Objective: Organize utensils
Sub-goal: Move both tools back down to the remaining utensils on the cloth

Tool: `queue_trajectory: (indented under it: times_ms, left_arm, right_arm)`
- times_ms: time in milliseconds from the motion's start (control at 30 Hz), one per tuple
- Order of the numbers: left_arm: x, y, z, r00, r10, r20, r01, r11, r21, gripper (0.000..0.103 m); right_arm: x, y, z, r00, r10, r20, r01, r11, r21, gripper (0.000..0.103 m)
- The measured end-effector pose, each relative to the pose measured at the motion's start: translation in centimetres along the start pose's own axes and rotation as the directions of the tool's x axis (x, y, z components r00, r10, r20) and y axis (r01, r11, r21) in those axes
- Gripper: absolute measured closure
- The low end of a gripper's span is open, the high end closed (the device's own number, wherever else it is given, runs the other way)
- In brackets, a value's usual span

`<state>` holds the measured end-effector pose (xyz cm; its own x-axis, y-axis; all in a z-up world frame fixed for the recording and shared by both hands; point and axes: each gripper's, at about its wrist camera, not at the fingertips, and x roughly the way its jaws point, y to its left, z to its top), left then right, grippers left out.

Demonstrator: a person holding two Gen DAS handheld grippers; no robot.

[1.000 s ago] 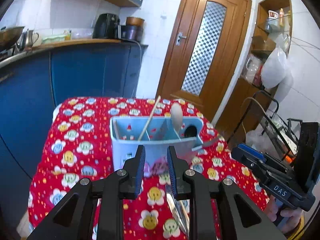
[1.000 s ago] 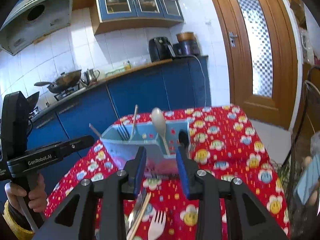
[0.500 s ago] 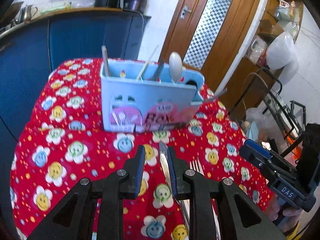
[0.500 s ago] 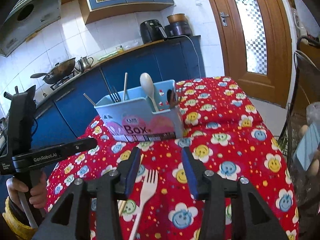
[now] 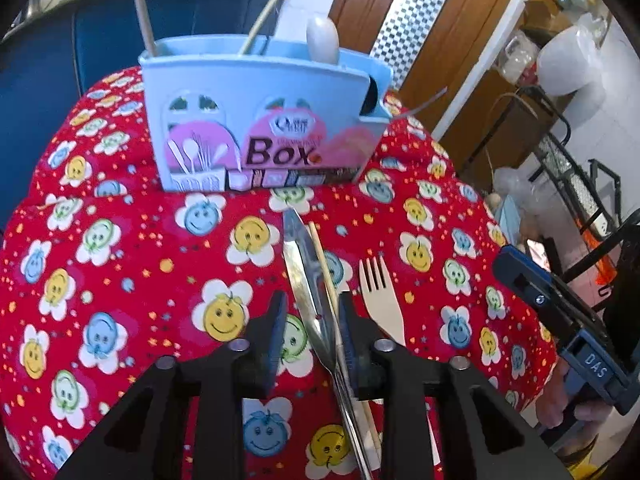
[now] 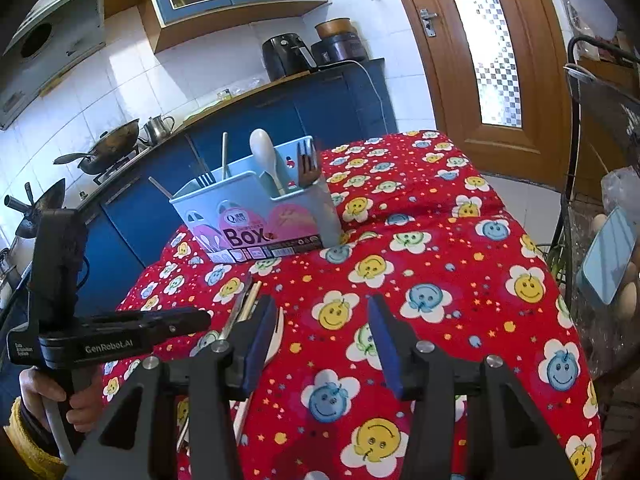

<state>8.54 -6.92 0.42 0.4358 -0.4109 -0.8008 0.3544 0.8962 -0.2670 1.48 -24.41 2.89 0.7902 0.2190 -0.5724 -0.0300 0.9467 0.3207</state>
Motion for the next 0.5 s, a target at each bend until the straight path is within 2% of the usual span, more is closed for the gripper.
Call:
queue_trajectory:
  times_ms: [267, 500]
  left_arm:
    - [2.0, -0.1, 0.0, 0.998, 0.043, -0.040, -0.043, 0.999, 0.000, 0.069]
    - [2.7, -0.7, 0.2, 0.998, 0.057, -0.027, -0.056, 0.998, 0.035, 0.066]
  right_arm:
    - [0.1, -0.9, -0.6, 1.000, 0.009, -0.005, -0.009, 1.000, 0.013, 0.052]
    - [0.4, -1.1, -0.8, 1.000, 0.012, -0.013, -0.011, 1.000, 0.016, 0.052]
